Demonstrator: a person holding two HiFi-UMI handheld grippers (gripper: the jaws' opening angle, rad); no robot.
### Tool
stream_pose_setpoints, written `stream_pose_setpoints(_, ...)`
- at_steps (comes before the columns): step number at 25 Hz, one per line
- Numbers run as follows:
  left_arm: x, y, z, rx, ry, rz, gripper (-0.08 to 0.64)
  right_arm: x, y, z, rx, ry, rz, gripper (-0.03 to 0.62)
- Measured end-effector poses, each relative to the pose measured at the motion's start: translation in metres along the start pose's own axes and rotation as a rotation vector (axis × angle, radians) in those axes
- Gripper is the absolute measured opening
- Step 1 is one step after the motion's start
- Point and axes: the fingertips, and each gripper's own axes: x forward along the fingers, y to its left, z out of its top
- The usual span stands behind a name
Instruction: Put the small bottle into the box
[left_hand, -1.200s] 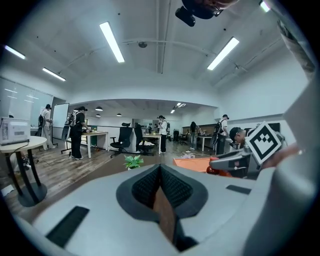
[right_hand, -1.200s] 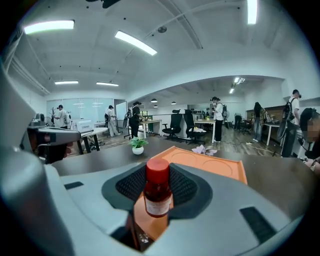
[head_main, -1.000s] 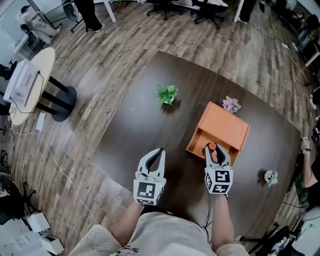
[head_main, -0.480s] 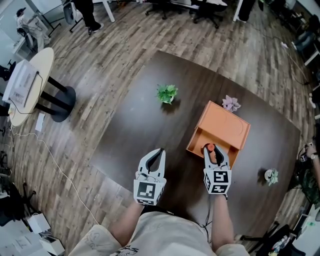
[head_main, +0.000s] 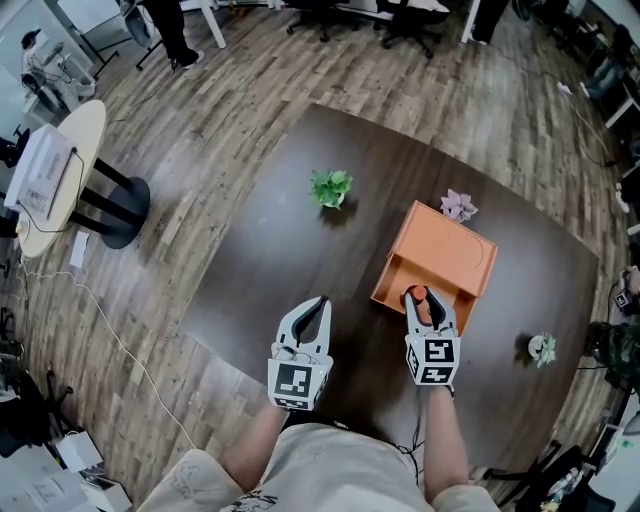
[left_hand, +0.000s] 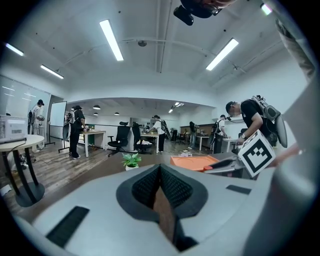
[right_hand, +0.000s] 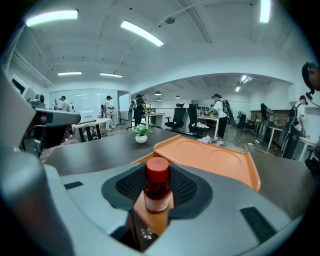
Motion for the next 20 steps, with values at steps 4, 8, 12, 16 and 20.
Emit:
stream_pose_setpoints(4,-0.001,-0.001,0.003,0.011,-0.002,-0.005,0.003,-0.001,0.002,0.000,0.000,-0.016,0.013,0.179)
stream_pose_setpoints(8,-0.004,0.002,0.005,0.016,-0.006,0.000,0.003,-0.002,0.003,0.006,0.013,-0.029,0.020,0.254)
stream_pose_setpoints(12,-0.005,0.002,0.008,0.023,-0.012,0.000,0.003,-0.004,0.002,0.011,0.006,-0.040,0.016,0.262)
stream_pose_setpoints(16,-0.004,-0.002,0.012,0.027,-0.024,-0.005,0.003,-0.011,-0.002,0.016,0.010,-0.057,0.005,0.261)
stream_pose_setpoints(20,-0.003,-0.012,0.018,0.041,-0.034,-0.021,0.002,-0.030,-0.011,0.025,0.028,-0.104,-0.008,0.258)
